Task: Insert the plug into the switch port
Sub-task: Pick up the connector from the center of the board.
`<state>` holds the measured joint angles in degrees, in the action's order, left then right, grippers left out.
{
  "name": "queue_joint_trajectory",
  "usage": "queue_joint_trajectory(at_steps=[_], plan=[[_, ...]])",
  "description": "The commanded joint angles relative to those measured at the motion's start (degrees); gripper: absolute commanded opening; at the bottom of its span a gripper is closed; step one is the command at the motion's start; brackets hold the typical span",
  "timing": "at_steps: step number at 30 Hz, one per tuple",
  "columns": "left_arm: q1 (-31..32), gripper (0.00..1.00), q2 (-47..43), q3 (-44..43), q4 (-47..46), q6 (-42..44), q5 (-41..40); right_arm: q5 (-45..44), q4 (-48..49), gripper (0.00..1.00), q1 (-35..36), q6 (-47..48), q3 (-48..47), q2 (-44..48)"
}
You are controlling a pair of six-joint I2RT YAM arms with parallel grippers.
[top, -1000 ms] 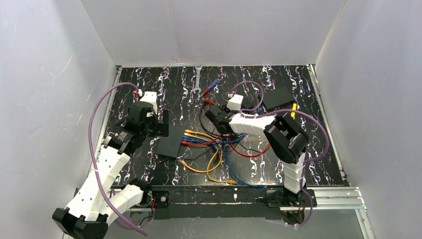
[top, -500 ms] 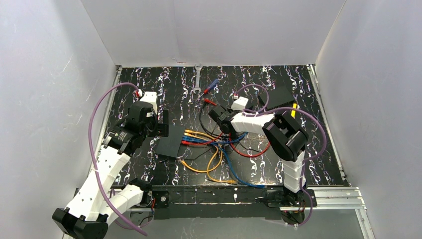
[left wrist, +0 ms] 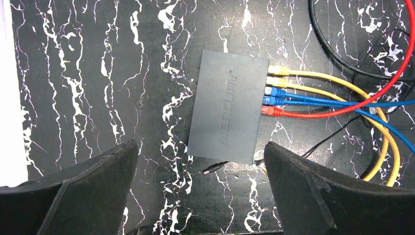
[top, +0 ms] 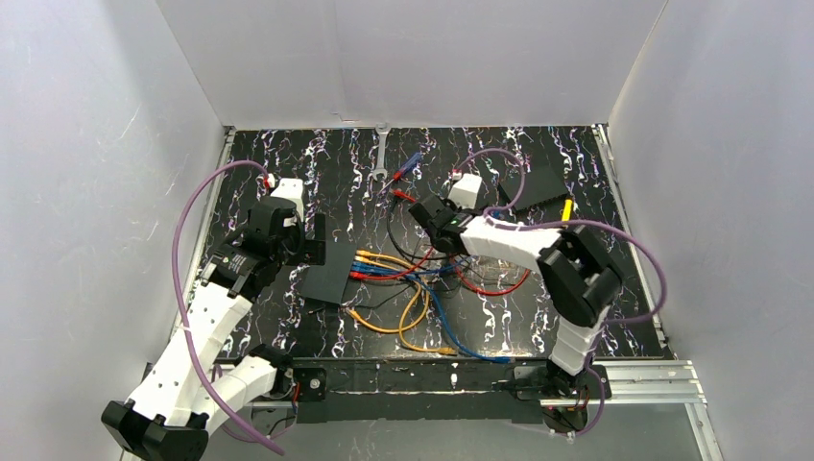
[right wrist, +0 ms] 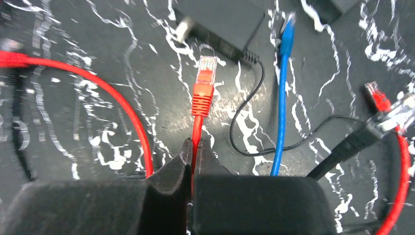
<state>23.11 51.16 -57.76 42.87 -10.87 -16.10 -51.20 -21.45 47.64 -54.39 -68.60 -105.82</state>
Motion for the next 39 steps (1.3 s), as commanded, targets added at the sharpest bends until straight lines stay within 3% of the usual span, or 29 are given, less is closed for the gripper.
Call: queue_joint_trajectory(at_steps=[1,7,17,21,25,27,29,34,39], plan=[[0.32,0.99,-0.92,0.44,0.15,0.5,-0.95,-0.88,8.66,0.01,-0.15,14.12,1.84,9.97],[0.3,0.99,-1.38,0.97,-0.36,0.56,-1.15,8.81,20.89,0.01,-2.51,30.49,5.08,22.63],[0.27,0.99,-1.54,1.16,-0.77,0.57,-1.42,9.86,23.43,0.01,-6.23,51.17,-9.21,33.11],[0.19,0.99,-1.66,1.32,-0.94,0.5,-1.92,15.14,25.85,0.01,-6.33,50.15,-8.99,35.4],[0.19,0.99,-1.73,1.41,-1.06,0.44,-2.26,19.09,22.31,0.01,-6.44,46.83,-7.44,33.89],[0.16,0.99,-1.84,1.66,-1.27,0.42,-2.07,19.13,22.52,0.01,-6.54,44.09,-4.05,34.4],[0.18,0.99,-1.78,1.64,-1.39,0.43,-1.9,24.79,23.95,0.01,-6.76,40.72,-0.38,34.75],[0.16,0.99,-1.93,1.77,-1.47,0.43,-1.76,33.06,13.9,0.01,-6.77,37.53,-1.23,30.7],[0.15,0.99,-1.93,1.77,-1.46,0.43,-1.52,38.06,11.01,0.01,-7.47,36.29,-5.51,31.5]])
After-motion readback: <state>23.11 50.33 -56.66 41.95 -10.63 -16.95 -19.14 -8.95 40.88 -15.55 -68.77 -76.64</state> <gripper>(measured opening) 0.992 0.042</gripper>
